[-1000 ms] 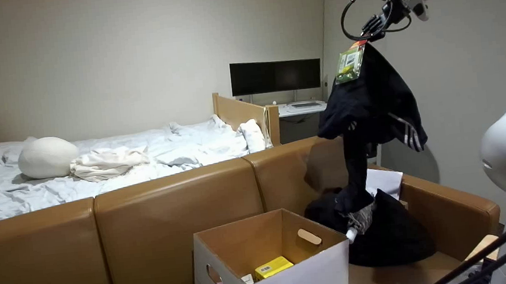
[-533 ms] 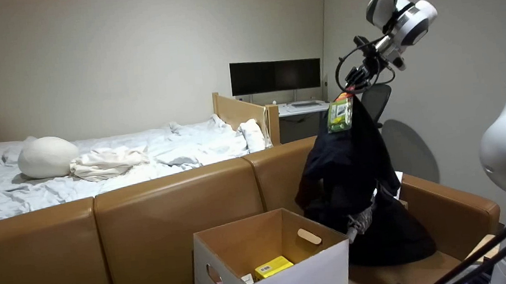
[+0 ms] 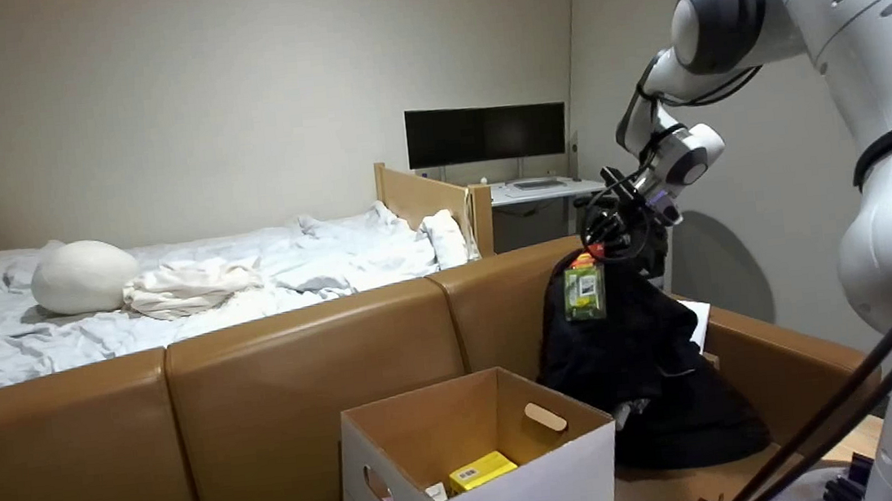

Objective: Take the umbrella and the jacket out of the box

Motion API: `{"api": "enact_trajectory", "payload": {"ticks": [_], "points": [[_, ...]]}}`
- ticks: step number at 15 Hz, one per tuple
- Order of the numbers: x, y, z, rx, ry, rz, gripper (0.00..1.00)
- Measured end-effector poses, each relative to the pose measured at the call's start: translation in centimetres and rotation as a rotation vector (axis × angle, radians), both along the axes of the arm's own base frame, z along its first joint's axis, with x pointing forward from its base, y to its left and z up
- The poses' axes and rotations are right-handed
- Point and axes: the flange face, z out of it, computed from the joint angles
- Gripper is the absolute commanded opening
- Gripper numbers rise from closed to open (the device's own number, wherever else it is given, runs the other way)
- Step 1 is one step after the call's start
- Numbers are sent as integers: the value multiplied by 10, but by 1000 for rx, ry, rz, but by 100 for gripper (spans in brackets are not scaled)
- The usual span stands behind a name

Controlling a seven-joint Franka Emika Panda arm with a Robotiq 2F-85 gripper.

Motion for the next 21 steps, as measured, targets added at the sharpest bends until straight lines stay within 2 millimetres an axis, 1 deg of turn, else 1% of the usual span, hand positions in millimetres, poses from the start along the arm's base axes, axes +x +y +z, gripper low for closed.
{"api": "enact_trajectory", "payload": {"ticks": [1,2,4,5,7,9,11,12,14,16,18,21], "points": [[5,-5,-17,12,8,6,33],[9,-9,-31,27,14,18,38],[16,-16,-51,62,17,50,51],[19,-20,-58,79,16,67,58],[23,-25,-67,99,19,101,69],[28,-29,-71,99,20,126,82],[32,-31,-68,87,20,145,95],[33,-32,-64,77,25,162,100],[35,-33,-55,56,51,217,100],[31,-33,-46,31,104,291,100],[23,-33,-35,2,173,359,100],[7,-29,-7,-68,287,449,100]]}}
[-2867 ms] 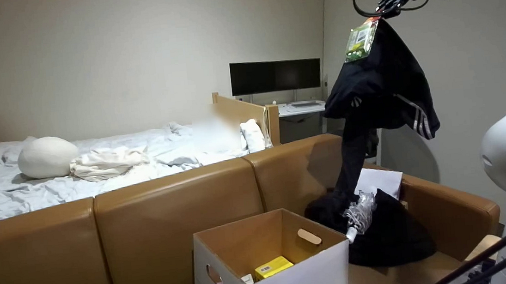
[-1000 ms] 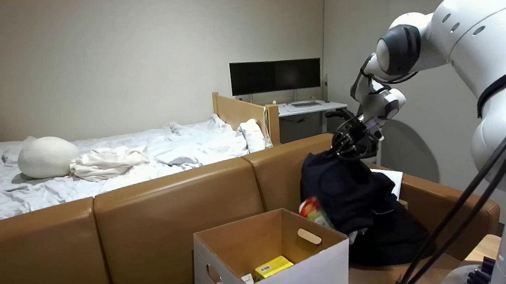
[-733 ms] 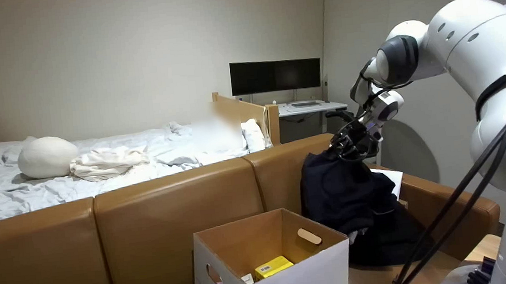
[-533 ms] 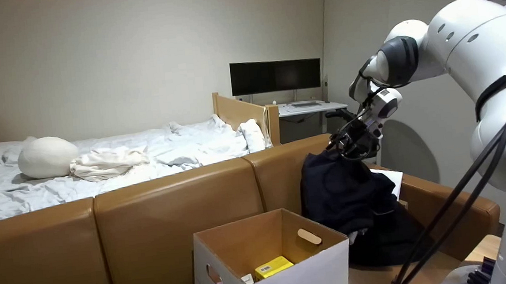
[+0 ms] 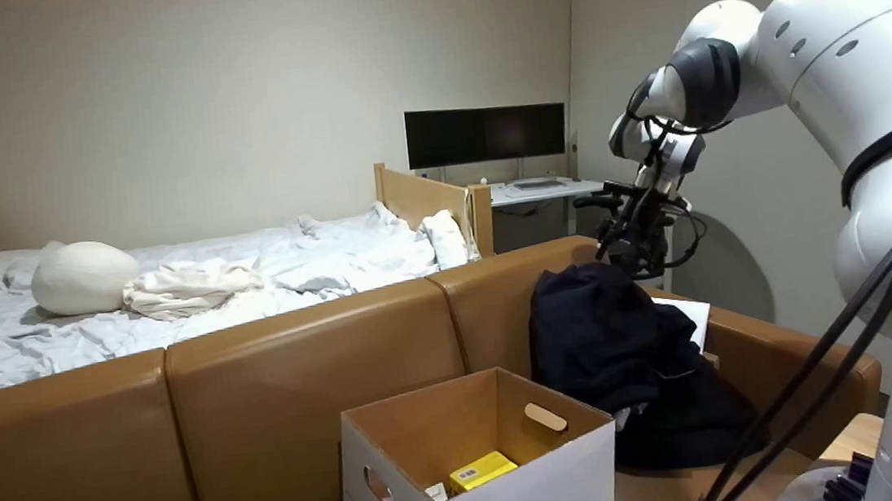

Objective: Take the umbrella and the jacket out of the box

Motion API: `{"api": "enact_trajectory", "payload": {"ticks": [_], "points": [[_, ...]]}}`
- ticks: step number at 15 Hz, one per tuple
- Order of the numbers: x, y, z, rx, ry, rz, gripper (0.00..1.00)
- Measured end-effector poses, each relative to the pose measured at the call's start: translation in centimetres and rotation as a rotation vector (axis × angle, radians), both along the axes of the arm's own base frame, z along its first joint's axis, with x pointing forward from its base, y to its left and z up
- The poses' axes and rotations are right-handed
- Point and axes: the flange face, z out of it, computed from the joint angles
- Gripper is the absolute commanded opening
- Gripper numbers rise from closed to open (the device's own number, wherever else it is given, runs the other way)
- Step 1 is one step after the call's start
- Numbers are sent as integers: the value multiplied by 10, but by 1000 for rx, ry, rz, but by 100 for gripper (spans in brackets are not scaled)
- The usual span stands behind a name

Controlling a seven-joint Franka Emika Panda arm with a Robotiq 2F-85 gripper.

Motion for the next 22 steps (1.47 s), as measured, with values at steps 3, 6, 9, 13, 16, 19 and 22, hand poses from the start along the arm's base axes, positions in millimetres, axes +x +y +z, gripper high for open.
{"api": "enact_trajectory", "payload": {"ticks": [3,6,9,13,16,19,22], "points": [[-16,16,35,-109,50,120,100],[-21,40,64,-254,38,224,100],[-27,69,82,-398,46,346,100],[-43,117,100,-545,55,542,100],[-62,156,111,-611,24,666,100],[-76,175,115,-600,-9,679,100],[-72,170,113,-606,-3,675,100]]}}
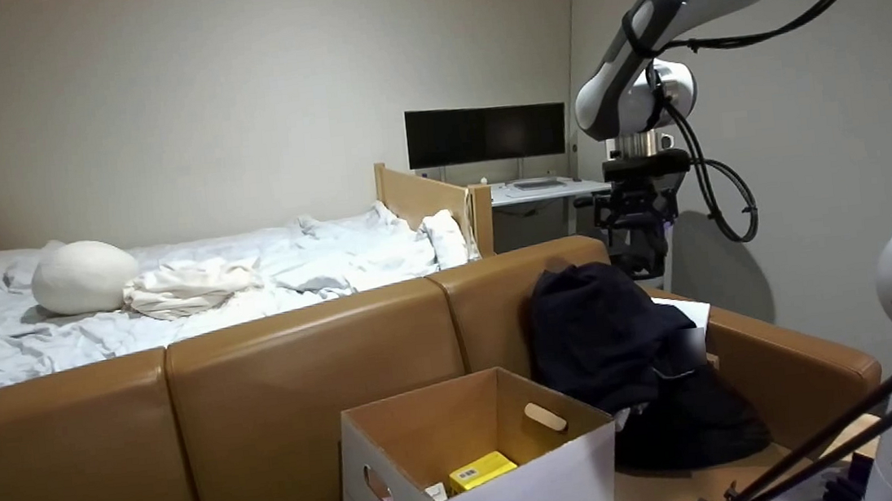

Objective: Take the umbrella and the jacket out of the box

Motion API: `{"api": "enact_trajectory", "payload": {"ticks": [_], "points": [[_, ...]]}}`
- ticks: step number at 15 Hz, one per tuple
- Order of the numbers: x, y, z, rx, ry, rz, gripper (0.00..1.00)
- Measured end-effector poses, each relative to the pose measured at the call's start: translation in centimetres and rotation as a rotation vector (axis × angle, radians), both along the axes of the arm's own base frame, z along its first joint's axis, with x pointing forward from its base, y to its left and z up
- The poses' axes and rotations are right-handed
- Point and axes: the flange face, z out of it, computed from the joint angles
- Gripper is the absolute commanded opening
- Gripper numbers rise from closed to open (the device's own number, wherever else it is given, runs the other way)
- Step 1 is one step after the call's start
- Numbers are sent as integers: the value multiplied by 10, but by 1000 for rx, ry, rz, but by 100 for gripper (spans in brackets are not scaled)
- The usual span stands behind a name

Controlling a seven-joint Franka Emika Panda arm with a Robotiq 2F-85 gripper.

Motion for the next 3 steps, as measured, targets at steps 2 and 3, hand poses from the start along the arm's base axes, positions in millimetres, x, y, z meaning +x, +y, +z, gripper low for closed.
{"api": "enact_trajectory", "payload": {"ticks": [2,3], "points": [[1,0,-2,0,4,0,100],[1,0,-2,0,4,1,100]]}}
